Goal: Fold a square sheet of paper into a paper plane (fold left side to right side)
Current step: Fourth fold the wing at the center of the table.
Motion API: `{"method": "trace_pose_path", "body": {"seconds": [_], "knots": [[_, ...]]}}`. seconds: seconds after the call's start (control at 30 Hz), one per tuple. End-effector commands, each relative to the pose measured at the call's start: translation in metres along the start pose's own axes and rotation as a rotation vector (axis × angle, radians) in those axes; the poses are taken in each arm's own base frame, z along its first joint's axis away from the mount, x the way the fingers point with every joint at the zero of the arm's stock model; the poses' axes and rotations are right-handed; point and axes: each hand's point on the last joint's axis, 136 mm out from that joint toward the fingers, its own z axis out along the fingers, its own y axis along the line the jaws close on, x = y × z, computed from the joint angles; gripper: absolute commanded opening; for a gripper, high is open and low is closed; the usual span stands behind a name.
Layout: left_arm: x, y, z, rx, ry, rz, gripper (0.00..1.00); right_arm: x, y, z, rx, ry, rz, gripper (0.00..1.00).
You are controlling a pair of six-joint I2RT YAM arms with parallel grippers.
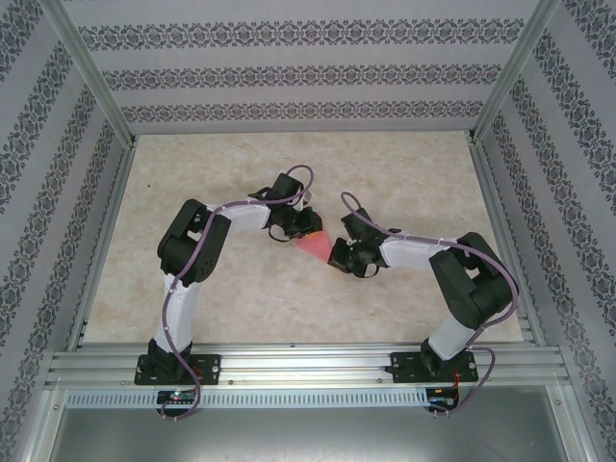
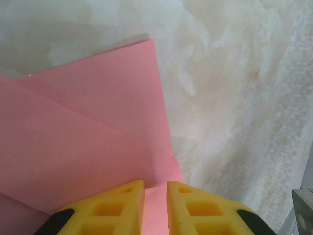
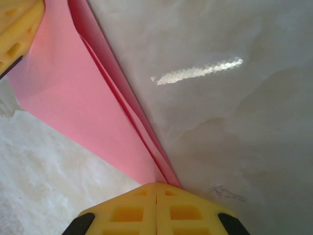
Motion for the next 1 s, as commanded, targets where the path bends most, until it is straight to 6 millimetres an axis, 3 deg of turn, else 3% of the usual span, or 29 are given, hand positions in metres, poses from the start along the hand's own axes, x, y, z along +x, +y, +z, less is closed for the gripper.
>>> {"method": "trace_pose_path", "body": {"seconds": [0.0,0.2,0.3,0.43,0.53,0.7,0.77,0.87,0.97], "knots": [[0.006,0.062,0.006,-0.187,0.016,-0.074,0.22,0.01,-0.034,-0.003,0.063,0.01,0.076,0.07],[0.007,0.062,0.006,-0.189,0.018,-0.071,0.22,0.023,-0.063,-0.006,0.104,0.033,0.11,0.07],[0.006,0.06,0.005,-0.18,0.017,-0.074,0.22,0.025,-0.067,-0.008,0.104,0.041,0.101,0.07],[0.001,0.043,0.001,-0.121,0.01,-0.07,0.23,0.012,-0.054,-0.022,0.068,0.001,0.041,0.07],[-0.008,0.02,-0.011,-0.045,-0.009,-0.062,0.26,0.0,-0.04,-0.036,0.046,-0.036,-0.053,0.1],[-0.028,-0.028,-0.05,0.085,-0.067,-0.023,0.33,-0.02,-0.014,-0.055,0.009,-0.098,-0.25,0.27],[-0.032,-0.039,-0.067,0.106,-0.095,-0.008,0.37,-0.027,-0.006,-0.058,-0.01,-0.12,-0.305,0.34],[-0.03,-0.038,-0.087,0.097,-0.133,-0.008,0.43,-0.034,0.013,-0.062,-0.097,-0.155,-0.367,0.43],[-0.018,-0.024,-0.089,0.075,-0.137,-0.038,0.47,-0.04,0.025,-0.062,-0.15,-0.173,-0.423,0.51]]}}
